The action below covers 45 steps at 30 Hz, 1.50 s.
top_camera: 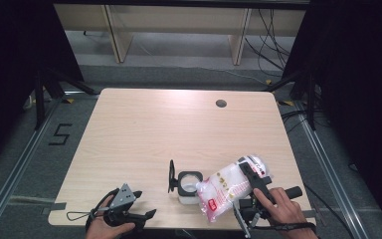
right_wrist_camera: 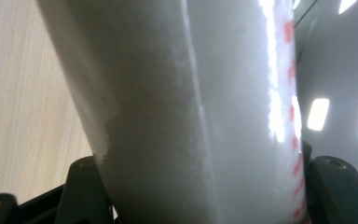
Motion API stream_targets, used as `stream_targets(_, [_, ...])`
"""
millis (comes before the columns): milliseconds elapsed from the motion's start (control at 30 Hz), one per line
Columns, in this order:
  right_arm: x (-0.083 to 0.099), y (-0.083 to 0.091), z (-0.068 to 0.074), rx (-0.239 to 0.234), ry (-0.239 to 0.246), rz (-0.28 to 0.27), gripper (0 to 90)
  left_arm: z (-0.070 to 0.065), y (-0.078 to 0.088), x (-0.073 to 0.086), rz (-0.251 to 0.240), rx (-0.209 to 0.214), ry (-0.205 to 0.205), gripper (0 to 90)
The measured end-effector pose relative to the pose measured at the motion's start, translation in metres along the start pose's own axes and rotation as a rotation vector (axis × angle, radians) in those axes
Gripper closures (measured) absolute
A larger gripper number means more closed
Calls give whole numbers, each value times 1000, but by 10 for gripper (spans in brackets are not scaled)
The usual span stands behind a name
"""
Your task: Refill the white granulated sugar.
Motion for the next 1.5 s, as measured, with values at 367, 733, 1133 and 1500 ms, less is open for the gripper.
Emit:
stream_targets(367, [-2, 3, -2, -3, 16, 6, 408, 1, 0, 0, 5, -5, -4, 202])
stream_targets(733, [-2, 2, -5, 13, 46, 0, 408, 0, 1, 0, 4, -1, -3, 202])
stream_targets(1133, [0, 2, -2, 8, 13, 12, 409, 0, 0, 0, -6, 0, -2, 202])
stream_targets(1500, [-1, 0, -5, 29, 24, -23, 409, 0, 0, 0, 5, -4, -4, 203])
Point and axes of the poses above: each handheld gripper's, and its own axes: y roughly backward along the jaws, x roughly out of its underside, z roughly to its left, the point moved 8 cm from there along -y, roughly forward along the jaws, and after that the axes turned 1 degree about -x, right-handed, at the moved point
